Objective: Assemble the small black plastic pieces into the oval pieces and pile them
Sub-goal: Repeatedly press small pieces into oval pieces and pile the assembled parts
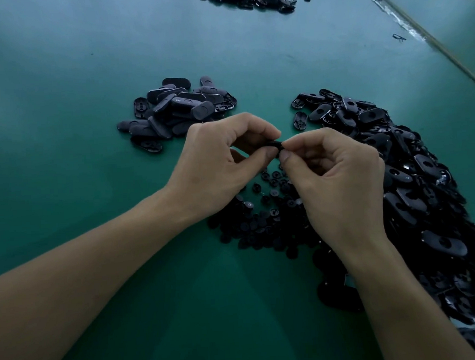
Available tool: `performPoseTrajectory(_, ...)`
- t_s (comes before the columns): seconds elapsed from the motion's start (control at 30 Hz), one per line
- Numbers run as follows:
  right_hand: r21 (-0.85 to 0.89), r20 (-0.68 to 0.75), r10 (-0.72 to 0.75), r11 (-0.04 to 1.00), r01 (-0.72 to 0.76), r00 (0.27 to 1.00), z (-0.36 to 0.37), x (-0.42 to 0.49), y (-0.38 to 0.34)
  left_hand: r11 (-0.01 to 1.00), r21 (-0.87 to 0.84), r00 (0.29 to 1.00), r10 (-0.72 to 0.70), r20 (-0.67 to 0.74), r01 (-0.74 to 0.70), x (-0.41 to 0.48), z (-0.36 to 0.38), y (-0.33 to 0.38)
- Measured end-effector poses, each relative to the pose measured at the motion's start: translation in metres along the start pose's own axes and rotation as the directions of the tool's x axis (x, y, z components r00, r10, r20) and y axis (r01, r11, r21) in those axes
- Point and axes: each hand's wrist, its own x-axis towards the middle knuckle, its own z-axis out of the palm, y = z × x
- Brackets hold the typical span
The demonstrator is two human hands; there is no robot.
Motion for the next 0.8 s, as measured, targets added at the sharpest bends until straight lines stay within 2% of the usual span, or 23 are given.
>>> performPoseTrajectory(0.3, -0.005, 0.030, 0.023, 1.000, -0.023, 0.999, -0.0006, 0.0014, 0.0015, 1.000, 0.019, 1.000, 0.024, 0.009, -0.024, -0.0004, -0.0005, 0.0010)
performPoseTrajectory(0.5, -0.020, 0.001, 0.016, 1.000, -0.016, 1.000, -0.0020, 0.0019, 0.0008, 1.000, 0.014, 1.000, 0.021, 0.004, -0.021, -0.0007, -0.0012, 0.0004)
performPoseTrajectory(0.8, -0.016, 0.061, -0.005, 1.000, 0.006, 0.998, -0.0021, 0.0015, 0.0033, 0.999, 0.046, 1.000, 0.021, -0.019, -0.020, -0.0006, -0.0012, 0.0024)
